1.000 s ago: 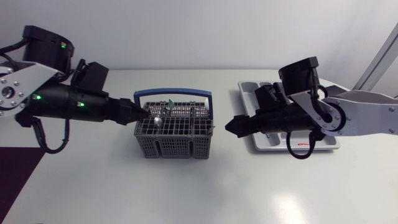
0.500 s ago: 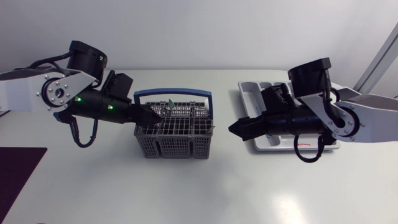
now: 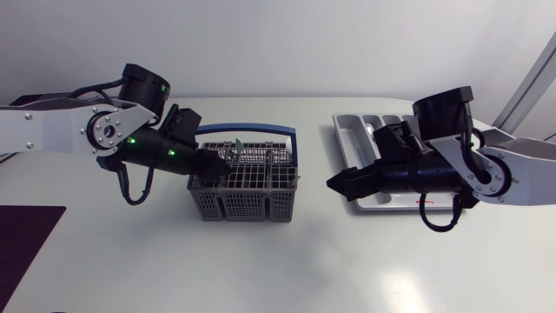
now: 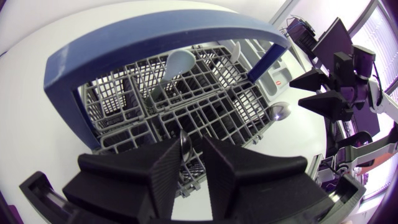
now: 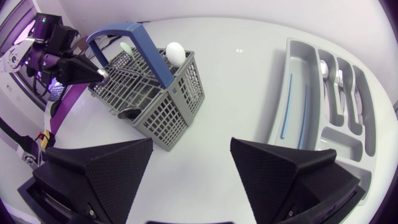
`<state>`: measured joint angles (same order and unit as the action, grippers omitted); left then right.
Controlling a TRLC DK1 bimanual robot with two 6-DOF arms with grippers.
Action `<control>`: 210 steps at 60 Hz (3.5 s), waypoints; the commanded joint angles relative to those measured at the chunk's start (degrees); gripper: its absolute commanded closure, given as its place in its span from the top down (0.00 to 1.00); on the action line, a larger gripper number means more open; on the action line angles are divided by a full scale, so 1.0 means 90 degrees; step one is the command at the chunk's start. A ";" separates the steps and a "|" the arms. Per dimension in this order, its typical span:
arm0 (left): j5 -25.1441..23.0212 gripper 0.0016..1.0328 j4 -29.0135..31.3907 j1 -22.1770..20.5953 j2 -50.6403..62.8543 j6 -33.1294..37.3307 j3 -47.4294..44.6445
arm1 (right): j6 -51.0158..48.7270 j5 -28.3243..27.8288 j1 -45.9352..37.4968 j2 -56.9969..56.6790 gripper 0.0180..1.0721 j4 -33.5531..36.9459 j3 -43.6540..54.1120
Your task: Unload the cutlery basket into the drawer organizer.
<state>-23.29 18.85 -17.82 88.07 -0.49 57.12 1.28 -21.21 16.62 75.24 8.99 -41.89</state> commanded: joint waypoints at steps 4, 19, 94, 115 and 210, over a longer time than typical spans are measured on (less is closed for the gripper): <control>0.0127 0.14 -0.0063 -0.0100 0.0117 -0.0209 0.0167 | -0.0093 -0.0055 -0.0050 -0.0059 0.86 -0.0023 0.0240; 0.0136 0.10 -0.0220 -0.0051 -0.0206 -0.0229 -0.0038 | -0.0113 -0.0055 -0.0050 -0.0040 0.86 -0.0160 0.0377; -0.1651 0.10 0.0933 0.0037 -0.3643 0.0172 -0.0488 | -0.1363 -0.1090 -0.0148 -0.1759 0.89 0.0807 0.0377; -0.1797 0.10 0.0591 -0.1730 -0.2813 0.0465 -0.0370 | -0.1958 -0.1129 0.0624 -0.2550 0.94 0.1344 0.0250; -0.3028 0.10 0.1860 -0.2346 -0.0870 0.0924 0.1182 | -0.3765 -0.1491 0.1923 -0.2267 0.18 0.1462 0.0260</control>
<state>-49.47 35.07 -38.76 79.31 6.55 66.39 -31.79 -34.33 33.41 54.09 22.28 -38.63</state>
